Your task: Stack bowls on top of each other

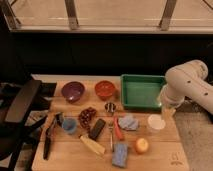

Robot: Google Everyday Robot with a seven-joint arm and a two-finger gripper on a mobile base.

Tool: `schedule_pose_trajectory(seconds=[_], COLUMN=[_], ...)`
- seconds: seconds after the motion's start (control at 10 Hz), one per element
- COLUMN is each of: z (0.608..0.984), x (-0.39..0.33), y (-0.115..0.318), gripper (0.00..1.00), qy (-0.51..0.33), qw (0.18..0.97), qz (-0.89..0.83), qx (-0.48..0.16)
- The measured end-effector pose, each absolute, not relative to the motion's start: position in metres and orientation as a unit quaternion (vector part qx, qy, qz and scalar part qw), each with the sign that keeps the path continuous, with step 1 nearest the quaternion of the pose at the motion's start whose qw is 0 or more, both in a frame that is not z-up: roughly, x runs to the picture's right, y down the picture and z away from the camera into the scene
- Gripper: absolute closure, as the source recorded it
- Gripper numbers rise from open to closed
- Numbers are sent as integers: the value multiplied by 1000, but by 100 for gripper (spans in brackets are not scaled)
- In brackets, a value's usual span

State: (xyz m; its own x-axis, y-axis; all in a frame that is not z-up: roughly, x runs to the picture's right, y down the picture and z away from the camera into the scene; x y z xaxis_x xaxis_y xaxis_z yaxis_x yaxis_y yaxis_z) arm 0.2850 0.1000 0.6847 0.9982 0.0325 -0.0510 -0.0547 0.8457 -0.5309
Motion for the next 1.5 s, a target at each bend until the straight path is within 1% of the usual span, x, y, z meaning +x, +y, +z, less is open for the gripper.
schedule_pose_trajectory(seconds=[1.5], z=[683], x=[284], y=[99], gripper=[35], qy=[16], qw=[962], qz=[12], qx=[-273])
